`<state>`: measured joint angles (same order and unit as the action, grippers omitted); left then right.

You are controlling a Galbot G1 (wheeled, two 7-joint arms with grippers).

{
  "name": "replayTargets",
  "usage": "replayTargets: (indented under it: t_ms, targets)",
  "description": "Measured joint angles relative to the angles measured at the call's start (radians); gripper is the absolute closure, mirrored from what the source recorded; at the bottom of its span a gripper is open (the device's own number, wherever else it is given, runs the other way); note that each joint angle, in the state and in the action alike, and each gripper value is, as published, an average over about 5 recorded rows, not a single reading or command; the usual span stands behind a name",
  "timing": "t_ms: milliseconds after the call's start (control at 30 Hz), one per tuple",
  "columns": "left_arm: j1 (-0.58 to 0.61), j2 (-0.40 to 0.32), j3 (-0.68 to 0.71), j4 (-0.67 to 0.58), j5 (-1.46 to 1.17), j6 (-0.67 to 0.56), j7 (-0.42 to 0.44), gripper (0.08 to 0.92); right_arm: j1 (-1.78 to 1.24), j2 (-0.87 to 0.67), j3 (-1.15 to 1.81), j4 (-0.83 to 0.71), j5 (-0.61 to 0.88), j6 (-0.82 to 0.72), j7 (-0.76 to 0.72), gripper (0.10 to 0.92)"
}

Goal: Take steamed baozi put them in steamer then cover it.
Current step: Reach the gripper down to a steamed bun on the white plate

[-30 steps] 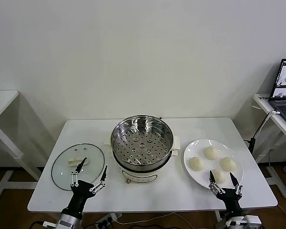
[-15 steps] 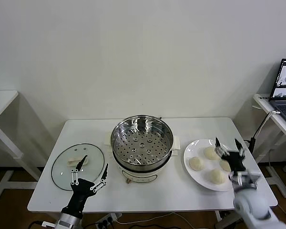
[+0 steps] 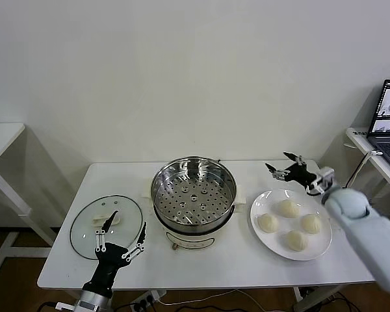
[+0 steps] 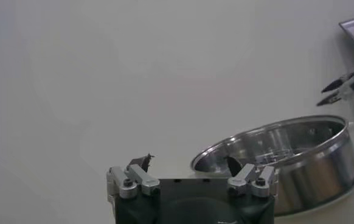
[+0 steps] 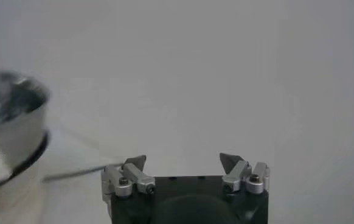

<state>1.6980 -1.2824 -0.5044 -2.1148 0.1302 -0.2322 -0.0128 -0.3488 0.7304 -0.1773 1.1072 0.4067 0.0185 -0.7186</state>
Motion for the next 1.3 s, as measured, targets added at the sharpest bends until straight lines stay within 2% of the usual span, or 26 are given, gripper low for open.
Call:
replayTargets:
  t_ms: [233,467,767,1300]
  targets:
    - [0.004,-0.003,-0.002,-0.001,0.001,0.004,-0.001,0.177,0.209,0.008,-0.18,-0.105,-0.233,0.045,-0.317,0.203]
    - [0.011,-0.008,-0.005,-0.003,0.003,0.006,-0.004,0.177,0.309,0.026,-0.305,-0.17,-0.422,0.075,-0.461,0.203]
    - [0.008,-0.013,0.002,-0.001,0.005,0.011,-0.008,0.177,0.345,0.049,-0.376,-0.236,-0.559,0.087,-0.49,0.203]
    - [0.011,-0.014,-0.002,0.004,0.007,0.015,-0.013,0.177,0.326,0.12,-0.407,-0.324,-0.656,0.11,-0.462,0.203]
